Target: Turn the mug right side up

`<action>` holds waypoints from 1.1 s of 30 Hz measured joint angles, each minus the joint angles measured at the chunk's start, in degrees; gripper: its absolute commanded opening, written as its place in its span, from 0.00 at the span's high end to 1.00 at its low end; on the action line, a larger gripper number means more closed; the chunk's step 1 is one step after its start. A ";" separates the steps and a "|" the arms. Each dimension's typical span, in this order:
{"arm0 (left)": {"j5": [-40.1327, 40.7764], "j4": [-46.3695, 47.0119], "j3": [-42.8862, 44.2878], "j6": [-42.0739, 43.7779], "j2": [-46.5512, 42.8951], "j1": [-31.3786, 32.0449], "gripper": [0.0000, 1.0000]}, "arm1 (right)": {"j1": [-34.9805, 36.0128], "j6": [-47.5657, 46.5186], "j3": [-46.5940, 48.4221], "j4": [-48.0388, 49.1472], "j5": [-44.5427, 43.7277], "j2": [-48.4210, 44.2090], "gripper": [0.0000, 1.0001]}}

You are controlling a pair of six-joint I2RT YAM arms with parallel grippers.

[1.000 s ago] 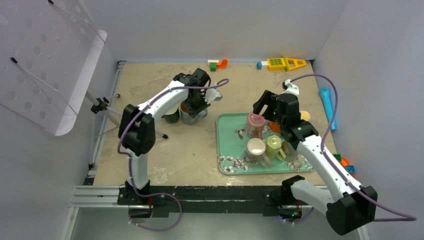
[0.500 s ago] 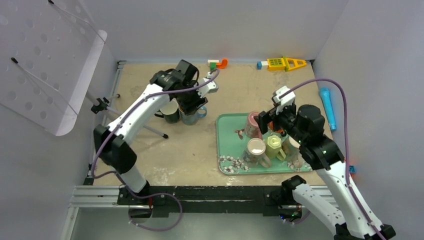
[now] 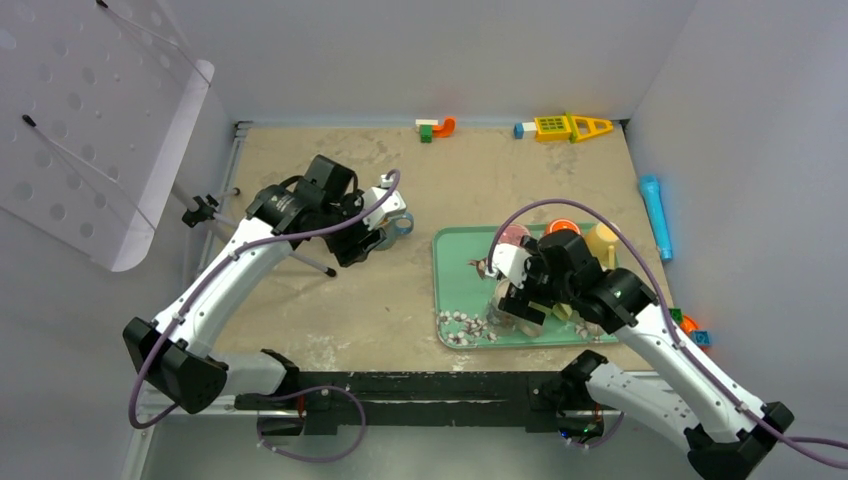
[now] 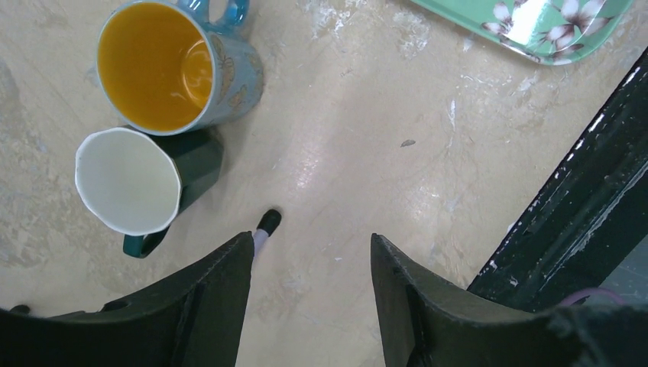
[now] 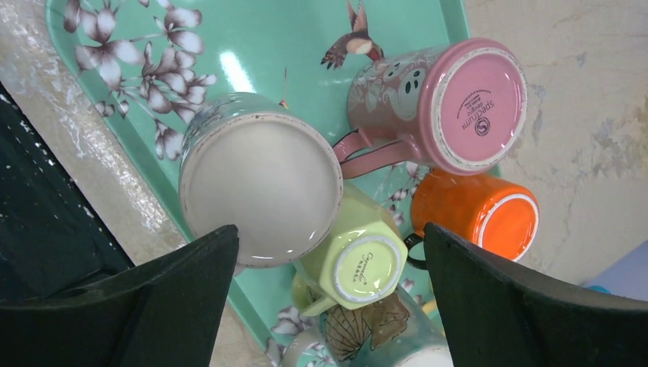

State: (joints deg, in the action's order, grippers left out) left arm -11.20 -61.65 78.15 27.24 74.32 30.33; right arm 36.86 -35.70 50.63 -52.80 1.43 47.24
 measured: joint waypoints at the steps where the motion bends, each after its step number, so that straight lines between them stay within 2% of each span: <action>1: -0.26 0.07 -0.11 0.00 0.00 0.00 0.38 | 0.00 -0.26 -0.20 -0.02 0.22 -0.02 0.03; 9: -2.08 0.81 -0.13 0.02 -0.63 0.00 0.38 | 0.90 -1.44 1.38 0.37 1.31 1.57 0.01; 16: -3.08 0.81 -0.13 0.02 -1.11 0.00 0.38 | 1.14 -2.97 10.01 -11.04 1.01 -0.50 0.01; 23: -3.93 0.79 -0.17 0.02 -2.19 0.00 0.38 | 1.14 -1.95 0.15 -14.05 -0.66 -1.29 0.02; 26: -4.70 0.76 -0.15 0.02 -2.45 0.00 0.38 | 1.14 -1.77 -2.38 -11.96 -2.34 -0.72 0.07; 30: -5.07 0.79 -0.17 0.02 -2.47 0.00 0.38 | 1.29 -1.25 -2.54 -6.05 -3.45 1.14 0.19; 33: -5.11 0.79 -0.17 0.02 -2.47 0.00 0.37 | 1.64 -0.44 -1.88 -2.21 -2.75 5.11 0.26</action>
State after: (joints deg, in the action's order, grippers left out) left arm -16.32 -60.86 77.97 27.27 71.85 30.33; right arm 38.50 -36.14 48.75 -55.00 -1.32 52.36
